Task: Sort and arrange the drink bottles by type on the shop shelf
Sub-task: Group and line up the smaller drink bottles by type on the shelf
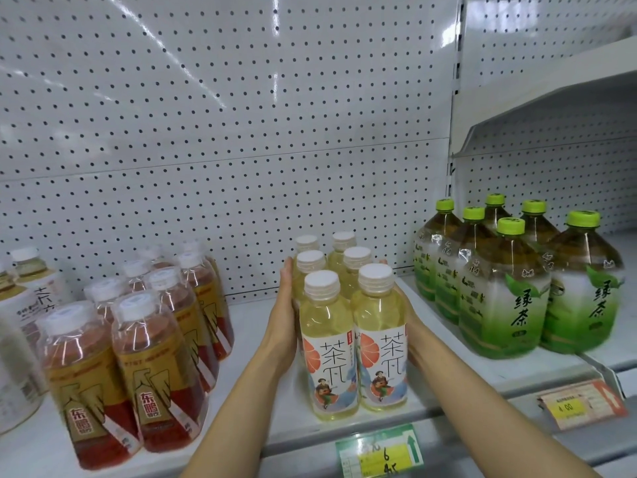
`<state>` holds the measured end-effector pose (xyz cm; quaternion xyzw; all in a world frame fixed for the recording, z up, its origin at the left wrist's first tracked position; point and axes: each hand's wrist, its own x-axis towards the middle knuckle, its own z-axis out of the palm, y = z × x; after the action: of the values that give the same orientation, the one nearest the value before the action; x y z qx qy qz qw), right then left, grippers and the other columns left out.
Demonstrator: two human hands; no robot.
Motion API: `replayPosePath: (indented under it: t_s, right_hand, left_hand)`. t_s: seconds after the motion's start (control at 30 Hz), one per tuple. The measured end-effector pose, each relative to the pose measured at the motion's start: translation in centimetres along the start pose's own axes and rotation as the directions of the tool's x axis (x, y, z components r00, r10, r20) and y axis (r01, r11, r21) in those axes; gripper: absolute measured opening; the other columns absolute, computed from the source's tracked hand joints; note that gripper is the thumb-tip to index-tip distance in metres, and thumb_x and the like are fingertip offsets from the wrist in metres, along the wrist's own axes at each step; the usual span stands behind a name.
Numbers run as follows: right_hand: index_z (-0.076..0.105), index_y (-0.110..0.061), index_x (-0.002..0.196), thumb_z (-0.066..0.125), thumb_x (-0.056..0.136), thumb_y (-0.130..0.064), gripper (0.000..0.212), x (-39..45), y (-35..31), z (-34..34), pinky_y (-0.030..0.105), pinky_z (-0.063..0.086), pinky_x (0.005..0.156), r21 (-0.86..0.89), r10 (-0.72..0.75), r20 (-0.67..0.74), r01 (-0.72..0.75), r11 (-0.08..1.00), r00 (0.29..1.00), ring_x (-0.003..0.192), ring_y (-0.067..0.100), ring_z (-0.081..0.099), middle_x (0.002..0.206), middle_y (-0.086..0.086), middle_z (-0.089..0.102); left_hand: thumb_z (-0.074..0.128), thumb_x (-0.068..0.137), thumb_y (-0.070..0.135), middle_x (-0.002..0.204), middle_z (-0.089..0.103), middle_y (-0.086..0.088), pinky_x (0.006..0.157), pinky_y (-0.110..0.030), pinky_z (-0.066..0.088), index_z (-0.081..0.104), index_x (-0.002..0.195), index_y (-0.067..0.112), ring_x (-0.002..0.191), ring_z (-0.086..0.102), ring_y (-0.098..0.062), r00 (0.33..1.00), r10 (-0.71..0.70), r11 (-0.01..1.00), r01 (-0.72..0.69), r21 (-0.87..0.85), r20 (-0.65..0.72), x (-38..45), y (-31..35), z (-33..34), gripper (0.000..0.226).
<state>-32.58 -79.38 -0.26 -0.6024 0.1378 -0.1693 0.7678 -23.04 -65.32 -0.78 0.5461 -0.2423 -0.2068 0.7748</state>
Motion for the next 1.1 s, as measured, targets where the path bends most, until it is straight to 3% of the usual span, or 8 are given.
replayPosePath:
  t_s: [0.17, 0.27, 0.33, 0.4, 0.5, 0.67, 0.93, 1.1]
  right_hand:
    - [0.055, -0.024, 0.079, 0.041, 0.101, -0.046, 0.034, 0.5, 0.2, -0.8, 0.018, 0.047, 0.052, 0.05, -0.018, -0.058, 0.021, 0.999, 0.998, 0.04, -0.006, 0.058, 0.077, -0.004, 0.06]
    - [0.063, -0.016, 0.067, 0.036, 0.106, -0.028, 0.049, -0.5, 0.6, -1.4, 0.016, 0.046, 0.045, -0.031, -0.028, 0.006, 0.028, 0.999, 1.0, 0.034, -0.003, 0.056, 0.056, 0.0, 0.065]
    - [0.065, -0.009, 0.084, 0.027, 0.108, -0.034, 0.051, -1.3, 0.9, -1.7, 0.019, 0.053, 0.052, -0.034, -0.069, 0.044, 0.071, 0.997, 0.997, 0.055, 0.005, 0.069, 0.061, 0.004, 0.072]
    - [0.06, -0.019, 0.126, 0.025, 0.1, -0.061, 0.061, -2.6, 0.9, -1.7, 0.037, 0.054, 0.09, 0.03, -0.119, 0.048, 0.118, 0.993, 0.992, 0.106, 0.019, 0.069, 0.116, 0.006, 0.072]
    - [0.033, -0.042, 0.149, 0.033, 0.089, -0.075, 0.069, -4.5, 2.7, -4.1, 0.051, 0.025, 0.118, 0.073, -0.225, 0.132, 0.217, 0.973, 0.965, 0.143, 0.018, 0.036, 0.155, -0.008, 0.038]
    - [0.028, -0.047, 0.148, 0.043, 0.095, -0.041, 0.056, -6.5, 4.6, -3.4, 0.02, 0.05, 0.094, -0.098, -0.332, 0.165, 0.35, 0.931, 0.929, 0.125, -0.001, 0.054, 0.144, -0.021, 0.048]
    - [0.024, -0.059, 0.133, 0.022, 0.103, -0.044, 0.035, -7.4, 4.7, -1.6, 0.002, 0.041, 0.088, -0.301, -0.367, 0.11, 0.382, 0.874, 0.924, 0.112, -0.026, 0.047, 0.122, -0.049, 0.043]
    - [0.025, -0.05, 0.138, 0.031, 0.104, -0.041, 0.036, -8.6, 5.6, -2.5, 0.003, 0.038, 0.093, -0.561, -0.431, 0.084, 0.4, 0.725, 0.898, 0.109, -0.022, 0.05, 0.128, -0.032, 0.052]
  left_hand:
    - [0.023, 0.103, 0.058, 0.112, 0.076, -0.002, 0.08, -0.032, 0.058, 0.079, 0.096, 0.042, 0.102, 0.074, -0.018, 0.999, 0.016, 1.0, -0.016, -0.01, 0.028, -1.5, 0.4, 0.9, 0.059]
    - [0.019, 0.104, 0.057, 0.106, 0.078, -0.001, 0.084, -0.033, 0.055, 0.079, 0.085, 0.05, 0.096, 0.075, -0.014, 0.999, 0.045, 0.998, -0.045, 0.034, 0.021, -2.4, 1.2, 1.4, 0.063]
    - [0.014, 0.105, 0.055, 0.096, 0.078, 0.011, 0.094, -0.035, 0.047, 0.078, 0.082, 0.051, 0.093, 0.074, -0.005, 0.998, 0.047, 0.996, -0.049, 0.072, 0.032, -3.0, 1.1, 1.4, 0.069]
    - [0.013, 0.104, 0.057, 0.094, 0.072, 0.034, 0.105, -0.033, 0.036, 0.072, 0.094, 0.059, 0.096, 0.066, 0.013, 0.997, 0.08, 0.988, -0.08, 0.131, 0.004, -4.3, 0.3, 0.6, 0.06]
    - [0.03, 0.09, 0.08, 0.145, 0.041, 0.038, 0.123, -0.046, 0.019, 0.022, 0.144, 0.067, 0.141, 0.035, 0.006, 0.984, 0.148, 0.955, -0.169, 0.244, 0.099, -6.4, -1.2, -0.9, 0.056]
    - [0.07, 0.081, 0.058, 0.162, 0.028, 0.009, 0.114, -0.048, 0.04, -0.002, 0.151, 0.058, 0.144, 0.04, -0.016, 0.94, 0.236, 0.88, -0.314, 0.355, 0.246, -8.6, -3.0, -0.4, 0.101]
    - [0.057, 0.093, 0.053, 0.162, 0.029, 0.005, 0.114, -0.053, 0.039, -0.004, 0.149, 0.061, 0.143, 0.041, -0.02, 0.931, 0.282, 0.802, -0.361, 0.476, 0.232, -8.3, -3.5, -1.0, 0.083]
    - [0.055, 0.1, 0.035, 0.154, 0.042, 0.008, 0.114, -0.048, 0.041, 0.011, 0.157, 0.041, 0.139, 0.045, -0.01, 0.889, 0.422, 0.686, -0.441, 0.578, 0.177, -9.7, -3.7, -0.1, 0.073]
